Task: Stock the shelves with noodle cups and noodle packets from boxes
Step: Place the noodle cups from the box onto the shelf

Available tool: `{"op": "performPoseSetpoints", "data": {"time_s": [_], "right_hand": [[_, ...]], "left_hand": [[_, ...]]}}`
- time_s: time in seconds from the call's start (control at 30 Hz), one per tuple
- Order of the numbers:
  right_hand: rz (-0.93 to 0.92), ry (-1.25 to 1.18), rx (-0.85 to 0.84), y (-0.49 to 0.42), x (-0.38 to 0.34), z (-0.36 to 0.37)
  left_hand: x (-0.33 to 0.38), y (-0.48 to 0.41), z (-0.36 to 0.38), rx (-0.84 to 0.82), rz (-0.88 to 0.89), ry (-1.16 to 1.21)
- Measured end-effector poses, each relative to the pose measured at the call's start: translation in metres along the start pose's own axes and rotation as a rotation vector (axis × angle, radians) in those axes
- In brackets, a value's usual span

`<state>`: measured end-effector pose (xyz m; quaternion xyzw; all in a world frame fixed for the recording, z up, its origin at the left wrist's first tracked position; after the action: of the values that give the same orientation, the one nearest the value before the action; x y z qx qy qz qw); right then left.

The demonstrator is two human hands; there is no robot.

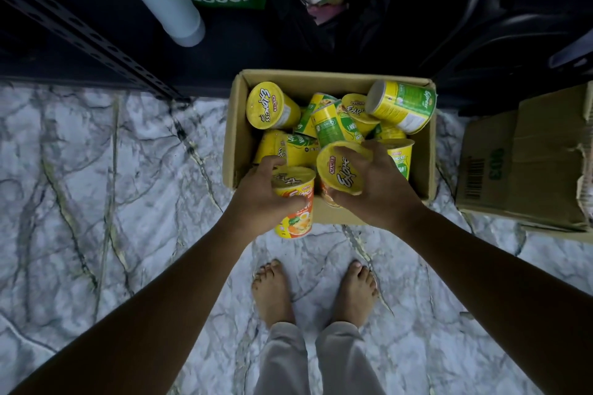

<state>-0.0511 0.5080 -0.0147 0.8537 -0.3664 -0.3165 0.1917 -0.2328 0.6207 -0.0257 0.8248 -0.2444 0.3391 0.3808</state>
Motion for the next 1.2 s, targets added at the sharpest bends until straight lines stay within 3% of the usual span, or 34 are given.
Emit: {"op": "performPoseSetpoints", "data": {"time_s": [0.17,0.33,0.63,1.2], "right_hand": [[-0.025,0.022,-0.013,0.022,-0.003,-0.011],[-0.003,0.042,-0.044,0.04,0.015,0.008],[-0.099,0.155,-0.011,0.034,-0.003,0.009],[-0.093,0.253,0.026,0.028,-0.003,0.016]], "left_hand": [[0.023,0.012,-0.017,0.153,0.22,-0.051],[0.023,0.016,0.004,0.128,0.373,-0.334],[0.02,0.012,0.006,0.071,0.225,-0.474],[0.036,-0.009,0.015,0.002,0.338,-0.64]]}}
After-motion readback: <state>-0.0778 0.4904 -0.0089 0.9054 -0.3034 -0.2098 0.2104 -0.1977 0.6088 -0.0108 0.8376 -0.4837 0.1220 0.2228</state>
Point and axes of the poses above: each hand's wrist, its own y-axis away from the middle knuckle, its own z-axis out of the palm, x = y × z, the point moved 10 cm from there along -y, towards the middle knuckle, and after that the axes turned 13 degrees about z, right-handed, at the moved point
